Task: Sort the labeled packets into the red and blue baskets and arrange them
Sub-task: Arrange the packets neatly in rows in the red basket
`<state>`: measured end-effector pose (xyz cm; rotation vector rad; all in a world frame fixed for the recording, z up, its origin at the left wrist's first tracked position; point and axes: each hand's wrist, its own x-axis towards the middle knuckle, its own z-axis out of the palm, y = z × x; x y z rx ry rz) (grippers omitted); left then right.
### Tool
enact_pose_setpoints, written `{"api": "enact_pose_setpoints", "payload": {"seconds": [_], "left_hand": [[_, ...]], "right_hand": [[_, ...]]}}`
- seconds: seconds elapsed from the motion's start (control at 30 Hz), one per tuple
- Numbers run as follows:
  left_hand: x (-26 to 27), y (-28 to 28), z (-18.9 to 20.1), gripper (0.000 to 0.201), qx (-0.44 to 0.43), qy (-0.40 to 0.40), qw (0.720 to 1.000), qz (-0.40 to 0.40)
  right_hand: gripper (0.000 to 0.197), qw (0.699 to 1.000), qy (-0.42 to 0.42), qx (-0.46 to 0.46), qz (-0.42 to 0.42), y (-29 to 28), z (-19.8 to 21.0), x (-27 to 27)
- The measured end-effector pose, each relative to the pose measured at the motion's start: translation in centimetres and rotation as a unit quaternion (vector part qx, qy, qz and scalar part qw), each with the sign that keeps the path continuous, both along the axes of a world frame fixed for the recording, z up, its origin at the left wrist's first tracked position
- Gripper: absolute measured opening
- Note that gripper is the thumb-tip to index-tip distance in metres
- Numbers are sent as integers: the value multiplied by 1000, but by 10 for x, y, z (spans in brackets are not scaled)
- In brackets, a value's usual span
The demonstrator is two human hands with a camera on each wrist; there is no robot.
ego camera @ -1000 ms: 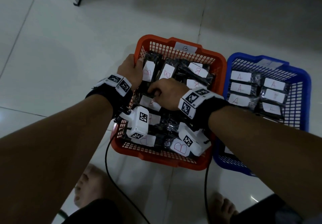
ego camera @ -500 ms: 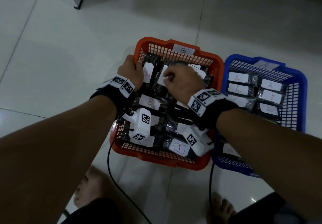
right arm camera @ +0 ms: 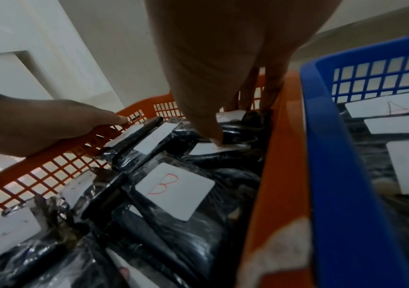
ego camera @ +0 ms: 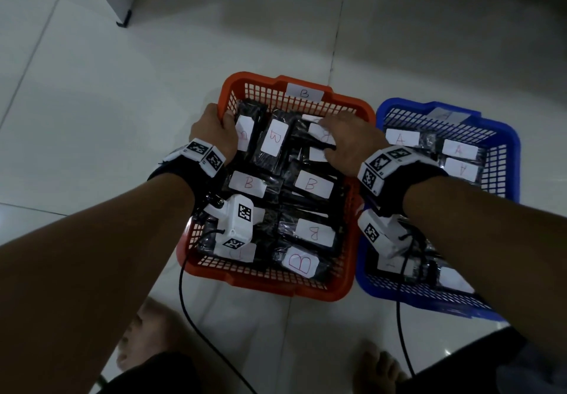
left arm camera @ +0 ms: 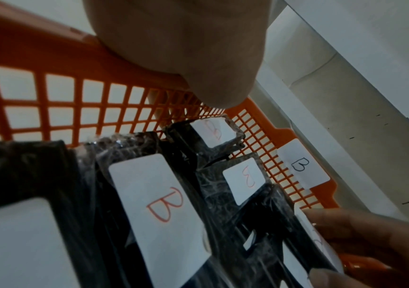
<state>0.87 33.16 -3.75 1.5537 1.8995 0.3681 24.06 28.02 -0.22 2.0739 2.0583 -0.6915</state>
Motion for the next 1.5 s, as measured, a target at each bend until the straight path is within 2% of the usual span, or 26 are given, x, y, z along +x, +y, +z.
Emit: {"api": "enact_pose_setpoints", "payload": {"seconds": [0.2,0.27,0.33,0.4,0.47,0.53,0.9,0.93,1.0,1.07,1.1,1.17,1.27,1.37,1.5], "left_hand": [[0,1,-1,36,1,-5,1000,6],[-1,1,-1,36,-2,-4,1000,6],[-1,1,-1,35,-4,-5,1000,8],[-1,1,-1,36,-2,-4,1000,8],[0,0,0,36,-3,-1,1000,10],[0,0,0,37,-9,-1,1000,11],[1,-3,2,37,13,-12,1000,9],[1,-4,3,43,38,-12,999,-4],[-2,-9,7,52,126,39,989,-61],[-3,-14,16,45,214,79,964,-139],[-2,-17,22,37,232,80,952,-185],[0,-24,31,25,199,65,934,-289],[1,-40,38,27,53,75,915,-392],[-4,-51,36,41,-50,127,896,-422],[-2,-55,36,54,-42,162,887,-431]], "right_hand": [[57,1000,-8,-14,16,-2,-2,-2],[50,999,-6,41,16,-4,0,-7],[35,996,12,81,33,-7,2,-16],[28,997,26,30,65,-12,5,-28],[45,995,8,-41,95,-16,4,-35],[58,992,-4,-66,108,-19,1,-38],[64,985,30,-112,128,-27,-3,-31],[58,988,41,-98,115,-27,-1,-30],[44,995,65,-27,77,-26,0,-26],[37,996,55,56,48,-19,-1,-22],[38,996,39,76,40,-15,-2,-20],[45,996,12,76,35,-9,-4,-16],[49,998,9,52,38,-5,-6,-11],[49,999,23,33,34,-6,-9,-4],[51,998,45,31,26,-9,-10,4]]}}
